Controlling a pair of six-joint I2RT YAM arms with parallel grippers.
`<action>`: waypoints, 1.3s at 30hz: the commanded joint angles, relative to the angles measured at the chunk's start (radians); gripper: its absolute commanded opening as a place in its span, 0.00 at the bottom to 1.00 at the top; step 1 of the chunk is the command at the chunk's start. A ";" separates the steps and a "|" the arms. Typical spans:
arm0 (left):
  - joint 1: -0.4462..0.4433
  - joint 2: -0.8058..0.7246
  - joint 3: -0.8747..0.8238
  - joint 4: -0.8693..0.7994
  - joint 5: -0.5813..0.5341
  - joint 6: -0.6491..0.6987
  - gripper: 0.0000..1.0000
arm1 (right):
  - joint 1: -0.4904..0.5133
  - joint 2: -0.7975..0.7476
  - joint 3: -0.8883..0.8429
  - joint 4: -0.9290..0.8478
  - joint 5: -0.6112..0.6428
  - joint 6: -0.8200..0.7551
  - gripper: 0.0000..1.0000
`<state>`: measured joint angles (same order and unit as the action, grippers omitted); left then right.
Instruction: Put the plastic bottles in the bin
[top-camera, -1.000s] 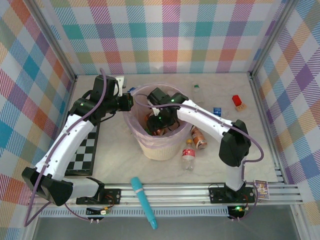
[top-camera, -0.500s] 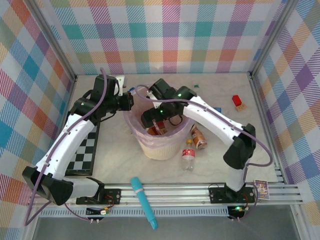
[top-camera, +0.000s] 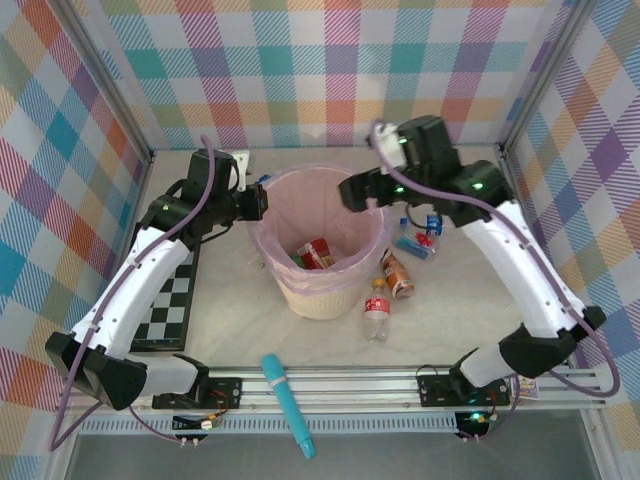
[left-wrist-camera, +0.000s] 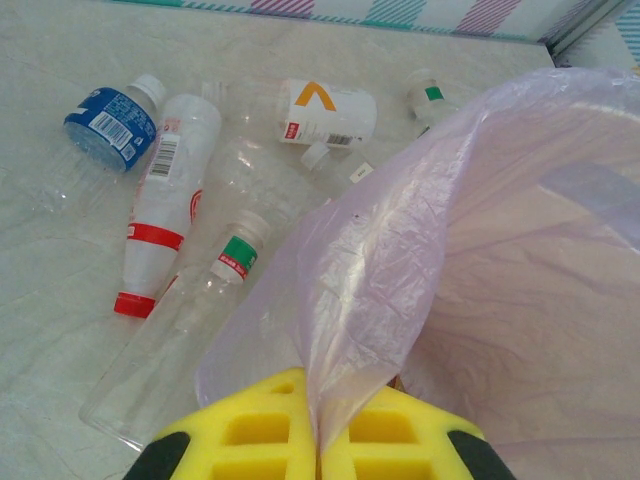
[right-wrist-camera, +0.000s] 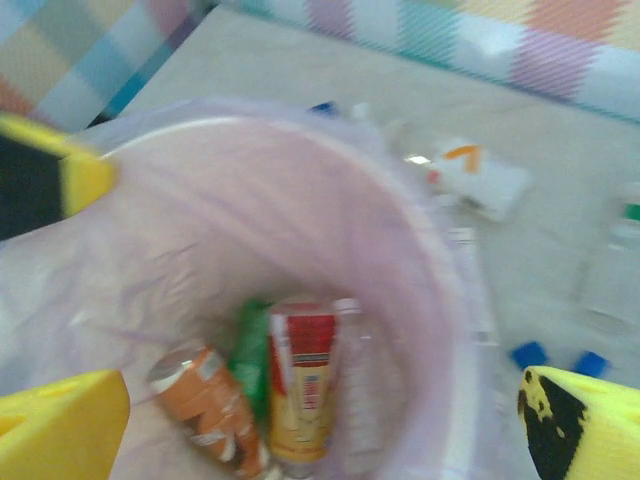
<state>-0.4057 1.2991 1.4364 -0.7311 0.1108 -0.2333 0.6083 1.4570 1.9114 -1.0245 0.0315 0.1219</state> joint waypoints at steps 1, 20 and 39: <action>-0.005 -0.003 0.004 0.057 0.022 -0.018 0.00 | -0.097 -0.031 -0.043 0.014 -0.013 0.003 0.99; -0.005 -0.010 0.007 0.041 0.037 -0.014 0.00 | -0.411 0.620 0.004 0.144 -0.034 -0.033 0.99; -0.005 -0.008 0.017 0.024 0.035 -0.006 0.00 | -0.426 0.983 0.269 0.140 0.000 0.029 0.79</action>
<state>-0.4057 1.2991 1.4364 -0.7319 0.1135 -0.2245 0.1886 2.4443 2.1502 -0.8753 0.0269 0.1429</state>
